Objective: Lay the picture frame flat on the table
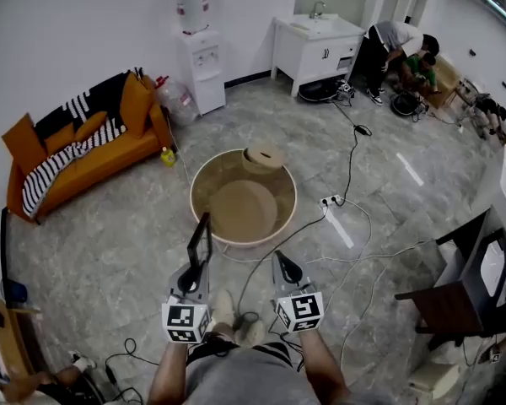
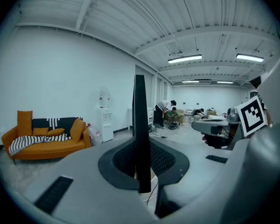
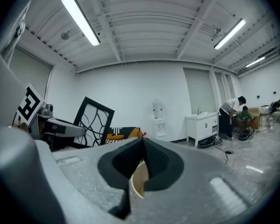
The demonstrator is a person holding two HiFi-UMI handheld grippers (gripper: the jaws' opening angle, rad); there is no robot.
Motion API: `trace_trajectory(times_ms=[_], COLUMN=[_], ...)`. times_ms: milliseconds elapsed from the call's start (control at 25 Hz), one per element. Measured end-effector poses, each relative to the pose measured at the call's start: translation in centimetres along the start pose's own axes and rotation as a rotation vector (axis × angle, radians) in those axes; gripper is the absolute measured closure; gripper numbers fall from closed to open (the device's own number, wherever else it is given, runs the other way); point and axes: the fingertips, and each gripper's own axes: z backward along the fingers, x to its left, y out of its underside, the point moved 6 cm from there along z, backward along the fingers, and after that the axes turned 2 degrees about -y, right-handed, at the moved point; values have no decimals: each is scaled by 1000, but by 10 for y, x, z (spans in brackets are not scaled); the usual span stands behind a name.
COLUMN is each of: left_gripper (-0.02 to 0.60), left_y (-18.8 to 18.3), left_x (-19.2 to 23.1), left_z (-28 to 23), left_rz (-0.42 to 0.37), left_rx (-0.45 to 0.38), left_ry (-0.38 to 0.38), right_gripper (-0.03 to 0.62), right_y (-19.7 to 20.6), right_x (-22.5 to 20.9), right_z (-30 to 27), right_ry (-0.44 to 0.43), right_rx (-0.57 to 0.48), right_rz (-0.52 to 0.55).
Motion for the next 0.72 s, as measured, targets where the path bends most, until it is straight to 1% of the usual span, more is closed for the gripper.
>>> trace_trajectory(times_ms=[160,480,600,720], left_gripper=[529,528,528,528], left_y=[-3,-27,-35,-59], left_x=[24,87,109,137], left_z=[-25,-79,-98,-122], left_rz=[15,30,23,23], left_rx=[12,14,6,8], left_ry=[0,13,34,66], right_gripper=[595,595,595,595], right_y=[2,-13,-18,-36], right_x=[-4,0,0,0], right_z=[-32,-111,-136,-169], right_ry=[2,19,42,70], right_rx=[7,14,18,28], right_rz=[-18,-27,-31,-32])
